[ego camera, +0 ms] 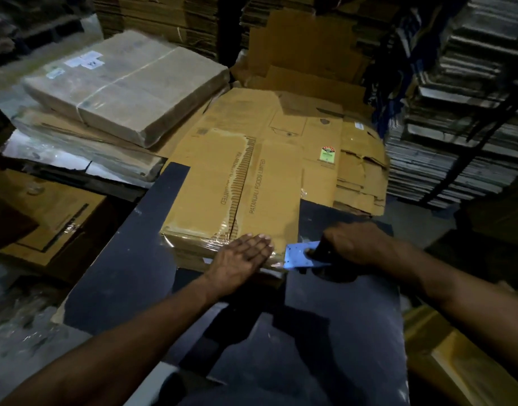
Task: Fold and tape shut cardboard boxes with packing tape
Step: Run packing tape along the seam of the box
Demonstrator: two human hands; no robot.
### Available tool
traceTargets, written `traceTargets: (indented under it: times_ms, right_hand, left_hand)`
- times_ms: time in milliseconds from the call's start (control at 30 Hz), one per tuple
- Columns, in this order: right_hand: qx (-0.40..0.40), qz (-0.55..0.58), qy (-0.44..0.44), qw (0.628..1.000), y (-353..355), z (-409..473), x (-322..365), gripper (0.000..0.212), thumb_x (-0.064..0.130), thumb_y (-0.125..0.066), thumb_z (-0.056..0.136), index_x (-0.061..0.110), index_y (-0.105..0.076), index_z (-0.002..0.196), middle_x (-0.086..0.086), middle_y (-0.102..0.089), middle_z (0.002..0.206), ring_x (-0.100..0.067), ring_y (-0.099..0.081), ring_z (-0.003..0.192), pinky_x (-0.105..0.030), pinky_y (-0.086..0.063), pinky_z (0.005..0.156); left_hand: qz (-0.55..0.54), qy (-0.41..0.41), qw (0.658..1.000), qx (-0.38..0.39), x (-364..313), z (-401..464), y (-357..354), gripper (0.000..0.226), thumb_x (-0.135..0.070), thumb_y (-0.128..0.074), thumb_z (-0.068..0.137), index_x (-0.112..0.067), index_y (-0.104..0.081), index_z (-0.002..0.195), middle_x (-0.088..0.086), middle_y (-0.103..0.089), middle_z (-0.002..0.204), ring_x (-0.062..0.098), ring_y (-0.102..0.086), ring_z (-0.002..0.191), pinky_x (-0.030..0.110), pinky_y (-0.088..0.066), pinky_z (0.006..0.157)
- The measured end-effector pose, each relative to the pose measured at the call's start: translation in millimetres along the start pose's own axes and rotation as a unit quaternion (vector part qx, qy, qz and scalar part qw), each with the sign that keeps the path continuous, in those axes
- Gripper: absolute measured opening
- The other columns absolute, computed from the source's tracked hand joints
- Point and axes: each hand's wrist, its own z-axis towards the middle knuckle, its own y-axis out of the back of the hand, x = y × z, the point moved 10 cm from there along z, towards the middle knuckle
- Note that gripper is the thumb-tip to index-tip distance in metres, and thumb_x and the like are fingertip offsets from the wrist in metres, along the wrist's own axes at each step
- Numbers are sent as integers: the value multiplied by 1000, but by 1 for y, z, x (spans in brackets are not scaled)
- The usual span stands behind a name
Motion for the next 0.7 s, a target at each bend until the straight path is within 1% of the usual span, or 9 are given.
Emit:
traceTargets:
  times_ms: [100,167,200,300,333,400,533,600,700]
  right_hand:
    - [-25,9,13,1000,-13,-9,-11,53,79,-49,96,31,-70,104,8,-69,90,-18,-70,80,-42,-61,74]
    - [-6,26,4,1000,-22,-14,-25,54,79,-47,98,33,-73,109,10,-66,88,-14,-65,77,-35,-55,69]
    - [0,36,-4,999,-24,-18,-33,55,80,-45,98,33,-74,106,11,-63,86,-12,-61,75,-33,-52,68]
    - [11,71,-34,997,-31,-34,-60,56,83,-43,96,36,-65,73,14,-59,73,-4,-56,66,-34,-52,69]
    - [16,81,-42,996,-33,-40,-65,56,84,-43,95,38,-63,70,16,-60,71,-3,-59,66,-34,-52,70]
    - [34,86,-53,994,-36,-47,-66,52,83,-45,96,39,-68,82,18,-62,80,-11,-66,82,-36,-54,79]
    - [65,102,-62,991,-47,-31,-55,46,76,-51,99,35,-68,113,-1,-67,127,-26,-63,120,-45,-50,96]
    - [73,120,-67,988,-58,-19,-52,50,73,-56,98,30,-70,121,-3,-66,133,-29,-63,122,-46,-50,96]
    - [74,141,-54,986,-68,-5,-44,45,62,-61,100,24,-73,121,-4,-72,125,-26,-69,109,-41,-56,90]
  left_hand:
    - [-11,-8,1000,-12,0,-5,-2,53,-8,-60,101,-7,-60,154,15,-59,159,29,-60,145,47,-48,122]
    - [-13,-10,1000,-22,1,-6,1,54,-7,-56,101,-6,-60,155,15,-59,159,29,-60,145,47,-48,122]
    - [-16,-13,1000,-21,0,-6,1,54,-7,-55,101,-6,-59,155,15,-59,159,30,-59,145,48,-48,122]
    - [-13,-15,999,-27,0,-7,3,55,-8,-50,102,-5,-59,155,15,-58,160,30,-59,146,49,-48,122]
    - [-13,-13,999,-30,0,-7,4,54,-9,-48,102,-5,-59,155,15,-58,160,30,-59,146,49,-49,121]
    - [-18,-8,999,-29,0,-7,5,53,-14,-47,104,-5,-60,155,14,-58,160,30,-59,146,50,-51,119]
    - [-44,22,998,28,3,-3,0,59,-41,-48,108,-10,-59,157,11,-56,162,28,-58,147,49,-51,119]
    - [-47,37,996,60,3,1,2,60,-48,-56,107,-13,-61,155,8,-56,162,25,-57,148,46,-48,122]
    - [-32,51,992,113,0,7,9,71,-60,-70,100,-16,-61,155,4,-55,164,20,-53,151,41,-44,125]
